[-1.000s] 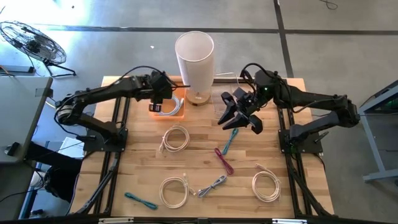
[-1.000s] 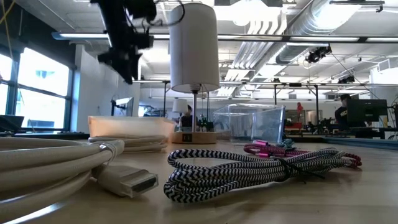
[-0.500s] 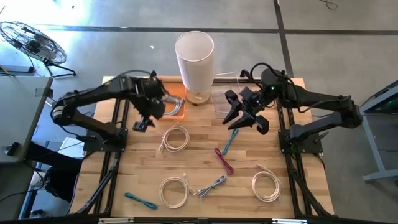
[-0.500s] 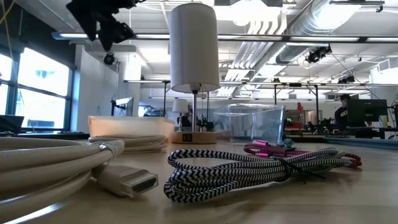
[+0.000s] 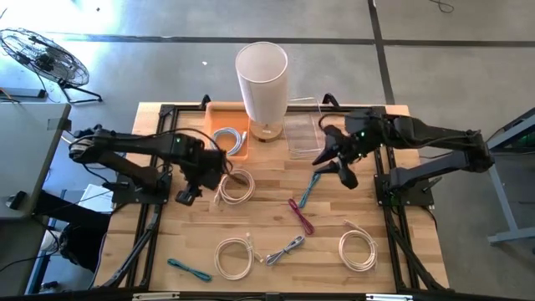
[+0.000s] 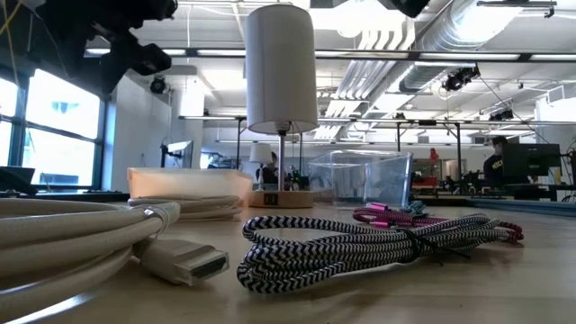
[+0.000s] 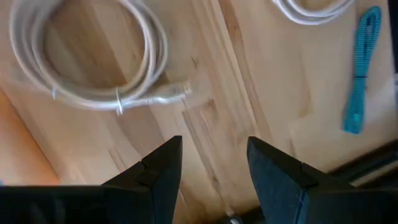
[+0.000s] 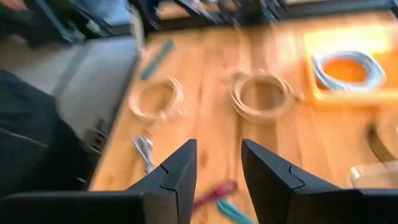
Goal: Pick & Place USB Port
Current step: Put the top light brown HDMI cable into the orange bin
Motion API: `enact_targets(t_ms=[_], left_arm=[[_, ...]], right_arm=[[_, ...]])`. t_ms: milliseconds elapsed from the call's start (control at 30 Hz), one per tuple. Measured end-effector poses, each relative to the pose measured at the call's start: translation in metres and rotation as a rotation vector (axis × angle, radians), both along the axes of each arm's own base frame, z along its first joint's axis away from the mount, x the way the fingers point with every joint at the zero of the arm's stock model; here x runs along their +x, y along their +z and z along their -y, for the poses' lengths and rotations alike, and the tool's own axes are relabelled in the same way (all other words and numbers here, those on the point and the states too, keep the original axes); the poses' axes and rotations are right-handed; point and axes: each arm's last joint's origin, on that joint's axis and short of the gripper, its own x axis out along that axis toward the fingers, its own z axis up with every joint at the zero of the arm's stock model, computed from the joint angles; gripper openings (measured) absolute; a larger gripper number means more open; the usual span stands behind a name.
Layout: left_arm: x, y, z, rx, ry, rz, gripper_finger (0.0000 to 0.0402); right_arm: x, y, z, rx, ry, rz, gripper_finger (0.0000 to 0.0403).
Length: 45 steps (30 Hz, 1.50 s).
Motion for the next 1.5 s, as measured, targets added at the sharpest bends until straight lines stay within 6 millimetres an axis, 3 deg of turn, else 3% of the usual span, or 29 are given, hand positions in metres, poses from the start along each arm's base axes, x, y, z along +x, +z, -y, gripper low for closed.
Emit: enact_targets(t_ms=[300, 633, 933, 1333, 1433, 1500], left_arm=[[0.018, -0.014, 0.025, 0.199, -0.223, 0.259, 0.0176], [0.031, -0.058, 0.028, 0.333, -0.146, 0.329, 0.0176], [0.051, -0.099, 0.033, 0.341, -0.233, 0.202, 0.0176], [0.064, -0.141, 0.035, 0.374, -0.303, 0.062, 0.0175], [0.065, -0.147, 0.036, 0.361, -0.307, 0.036, 0.0151], [0.065, -0.148, 0.036, 0.345, -0.307, 0.026, 0.0105]], right_arm=[[-0.001, -0.004, -0.024, -0.038, -0.01, -0.046, 0.0118], [-0.005, -0.006, -0.046, -0.028, -0.033, -0.083, 0.0118], [-0.007, -0.005, -0.058, 0.003, -0.028, -0.087, 0.0118], [-0.004, -0.001, -0.063, 0.009, -0.04, -0.028, 0.0118], [-0.004, -0.001, -0.063, 0.013, -0.048, -0.025, 0.0118], [-0.004, 0.0, -0.063, 0.014, -0.049, -0.022, 0.0118]])
